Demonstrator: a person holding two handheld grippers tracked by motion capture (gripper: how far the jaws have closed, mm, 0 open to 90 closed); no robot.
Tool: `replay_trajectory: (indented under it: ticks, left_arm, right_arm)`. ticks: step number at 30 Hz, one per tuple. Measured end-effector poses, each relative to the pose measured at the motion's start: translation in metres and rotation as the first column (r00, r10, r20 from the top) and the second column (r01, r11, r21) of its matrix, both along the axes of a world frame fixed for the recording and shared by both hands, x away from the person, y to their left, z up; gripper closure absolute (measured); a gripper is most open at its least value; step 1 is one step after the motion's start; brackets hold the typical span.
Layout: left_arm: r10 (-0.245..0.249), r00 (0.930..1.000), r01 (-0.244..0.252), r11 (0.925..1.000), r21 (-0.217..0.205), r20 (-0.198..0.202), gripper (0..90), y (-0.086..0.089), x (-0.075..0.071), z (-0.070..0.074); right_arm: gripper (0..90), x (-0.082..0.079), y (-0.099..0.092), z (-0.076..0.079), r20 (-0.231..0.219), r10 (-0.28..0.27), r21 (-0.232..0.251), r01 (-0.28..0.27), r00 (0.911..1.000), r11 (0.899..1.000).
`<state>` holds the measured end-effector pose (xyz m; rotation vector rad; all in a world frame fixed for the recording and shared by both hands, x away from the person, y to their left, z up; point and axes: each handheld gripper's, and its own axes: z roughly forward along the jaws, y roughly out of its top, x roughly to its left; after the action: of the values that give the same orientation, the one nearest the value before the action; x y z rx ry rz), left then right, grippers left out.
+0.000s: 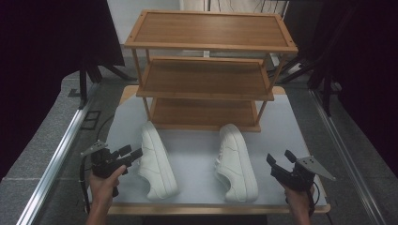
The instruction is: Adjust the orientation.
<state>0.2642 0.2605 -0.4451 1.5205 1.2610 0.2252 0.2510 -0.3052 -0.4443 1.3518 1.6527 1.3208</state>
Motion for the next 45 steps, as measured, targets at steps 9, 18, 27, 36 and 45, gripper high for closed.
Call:
replay_trajectory:
  ticks: [9, 18, 27, 36, 45]
  left_arm:
    - [0.007, 1.0000, -0.007, 0.9996, -0.026, 0.005, 35.7, 0.003, -0.007, 0.000]
    - [-0.011, 0.9991, 0.013, 0.9988, -0.046, 0.040, 39.5, 0.004, -0.014, 0.002]
    - [0.031, 0.9975, -0.028, 0.9982, -0.054, 0.063, 48.3, 0.008, -0.015, 0.003]
    - [-0.028, 0.9954, 0.029, 0.9994, -0.017, 0.092, 75.8, -0.001, -0.023, 0.007]
    - [0.007, 0.9952, -0.005, 0.9998, -0.017, 0.097, 89.9, 0.008, -0.038, 0.017]
  right_arm:
    - [25.4, 0.003, -0.005, 0.002, -0.002, -0.018, 0.034, 0.018, 0.9998, 0.999]
    - [28.5, 0.004, -0.007, 0.005, 0.037, -0.083, 0.052, 0.081, 0.9959, 0.995]
    - [28.0, 0.008, -0.002, -0.002, 0.027, -0.032, 0.035, 0.031, 0.9991, 0.999]
    - [28.7, 0.009, 0.004, 0.003, 0.037, -0.052, 0.036, 0.051, 0.9980, 0.998]
    - [28.5, 0.015, 0.016, -0.005, 0.005, -0.016, 0.029, 0.016, 0.9999, 0.999]
